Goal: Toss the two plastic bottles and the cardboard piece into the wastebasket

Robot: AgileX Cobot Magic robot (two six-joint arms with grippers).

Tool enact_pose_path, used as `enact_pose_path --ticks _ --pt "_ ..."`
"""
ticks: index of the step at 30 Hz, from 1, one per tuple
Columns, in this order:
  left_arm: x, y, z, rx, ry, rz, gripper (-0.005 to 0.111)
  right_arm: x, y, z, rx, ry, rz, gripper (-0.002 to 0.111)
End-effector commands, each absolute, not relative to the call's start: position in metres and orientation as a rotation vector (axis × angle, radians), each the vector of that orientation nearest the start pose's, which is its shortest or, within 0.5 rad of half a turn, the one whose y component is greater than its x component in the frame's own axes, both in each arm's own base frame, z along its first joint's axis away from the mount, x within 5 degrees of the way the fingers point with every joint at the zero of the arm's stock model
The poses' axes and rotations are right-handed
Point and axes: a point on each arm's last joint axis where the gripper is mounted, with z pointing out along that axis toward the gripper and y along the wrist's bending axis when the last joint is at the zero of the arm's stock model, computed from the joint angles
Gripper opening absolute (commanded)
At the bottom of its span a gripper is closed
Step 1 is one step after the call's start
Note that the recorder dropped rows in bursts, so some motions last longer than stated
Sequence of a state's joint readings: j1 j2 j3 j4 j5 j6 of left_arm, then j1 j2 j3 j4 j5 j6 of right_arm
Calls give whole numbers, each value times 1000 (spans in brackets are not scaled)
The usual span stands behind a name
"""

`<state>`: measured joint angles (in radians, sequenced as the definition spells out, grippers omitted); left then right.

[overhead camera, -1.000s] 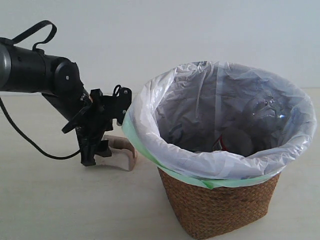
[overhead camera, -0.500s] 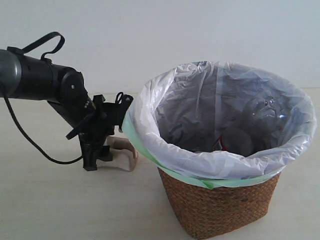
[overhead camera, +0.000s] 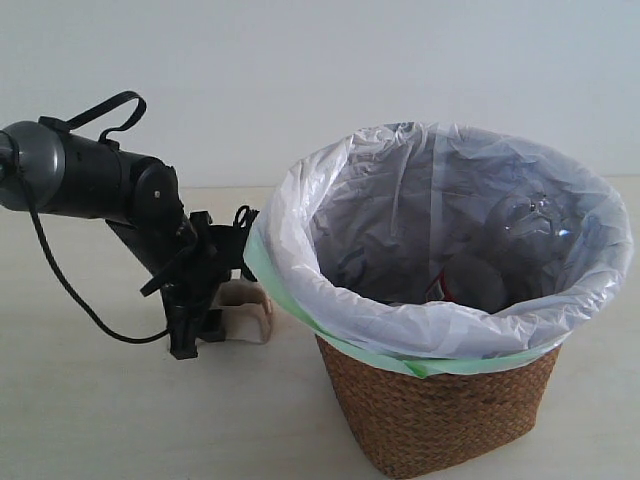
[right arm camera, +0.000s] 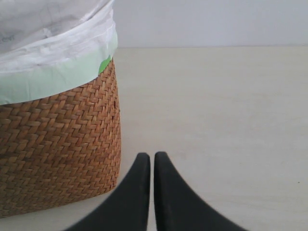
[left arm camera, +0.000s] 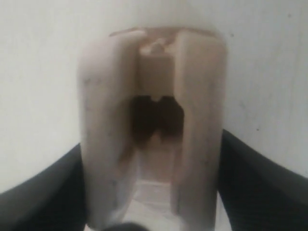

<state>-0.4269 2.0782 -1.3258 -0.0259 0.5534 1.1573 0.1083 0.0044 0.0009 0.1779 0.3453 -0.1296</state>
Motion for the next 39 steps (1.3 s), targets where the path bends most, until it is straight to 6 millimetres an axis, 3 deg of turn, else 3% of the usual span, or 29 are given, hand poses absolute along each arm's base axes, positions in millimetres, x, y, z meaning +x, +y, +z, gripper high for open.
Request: enact_pose_path --ticks 1,4,6,11,17,19,20,21,22,26,29,34,36,39 --pt "374 -173 126 1956 2037 123 61 53 11 183 -108 1819 144 0" --pt "373 -173 125 1941 2065 117 56 53 11 183 -108 1819 144 0" --pt "372 -173 125 1913 2098 107 47 53 11 183 -108 1819 144 0" --pt "373 -163 133 1777 2243 154 5 53 11 183 -108 1819 144 0" --pt "376 -129 166 1528 2408 153 4 53 11 183 -108 1819 144 0" --pt "377 -105 197 1284 2467 88 4 53 11 183 -108 1819 144 0" --pt "377 -87 220 1055 2498 25 4 53 11 183 -108 1819 144 0" --pt "376 -80 230 942 2511 -9 4 53 11 183 -108 1819 144 0" --pt "371 -63 253 710 2531 -55 4 53 11 183 -108 1819 144 0" --pt "337 -29 307 337 2584 -109 4 53 11 183 -108 1819 144 0" --pt "308 -5 334 145 2635 128 4 53 11 183 -108 1819 144 0" --pt "291 4 338 -26 2735 226 4 53 11 183 -108 1819 144 0" --pt "293 1 334 -61 2753 205 4 53 11 183 -108 1819 144 0" --pt "300 -16 329 28 2738 106 4 53 11 183 -108 1819 144 0"
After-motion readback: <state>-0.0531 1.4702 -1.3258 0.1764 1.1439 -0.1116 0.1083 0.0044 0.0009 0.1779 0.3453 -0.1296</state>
